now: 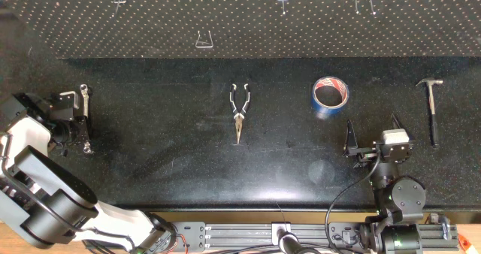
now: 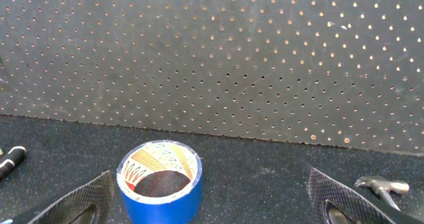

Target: Place Tools Onto Pegboard

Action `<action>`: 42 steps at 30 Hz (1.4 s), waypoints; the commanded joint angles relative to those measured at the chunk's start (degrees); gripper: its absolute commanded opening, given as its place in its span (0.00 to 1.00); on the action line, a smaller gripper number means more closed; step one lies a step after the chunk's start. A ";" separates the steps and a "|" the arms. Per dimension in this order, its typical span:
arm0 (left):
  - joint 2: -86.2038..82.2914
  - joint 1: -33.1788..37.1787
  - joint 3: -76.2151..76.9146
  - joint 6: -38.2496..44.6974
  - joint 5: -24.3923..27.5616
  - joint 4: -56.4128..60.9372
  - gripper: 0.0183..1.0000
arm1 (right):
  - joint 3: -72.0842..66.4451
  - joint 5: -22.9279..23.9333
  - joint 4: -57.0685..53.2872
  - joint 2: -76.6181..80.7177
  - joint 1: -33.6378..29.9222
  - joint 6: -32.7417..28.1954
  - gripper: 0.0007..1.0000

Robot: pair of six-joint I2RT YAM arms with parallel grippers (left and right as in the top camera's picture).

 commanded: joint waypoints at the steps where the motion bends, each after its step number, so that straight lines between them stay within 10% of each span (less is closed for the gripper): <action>1: 1.51 0.39 0.48 -0.55 0.37 -1.03 0.08 | -0.24 0.37 -0.17 -0.50 0.31 -0.57 0.95; 16: -6.29 0.33 0.48 -0.98 0.87 -0.31 0.01 | -0.24 0.37 -0.17 -0.50 0.31 -0.57 0.95; 27: -19.28 0.22 0.26 -0.94 10.51 0.33 0.01 | -0.24 0.37 -0.15 -0.50 0.31 -0.57 0.95; 42: -41.97 -11.65 -5.20 -8.50 8.70 0.55 0.01 | -0.24 0.37 -0.17 -0.50 0.31 -0.57 0.95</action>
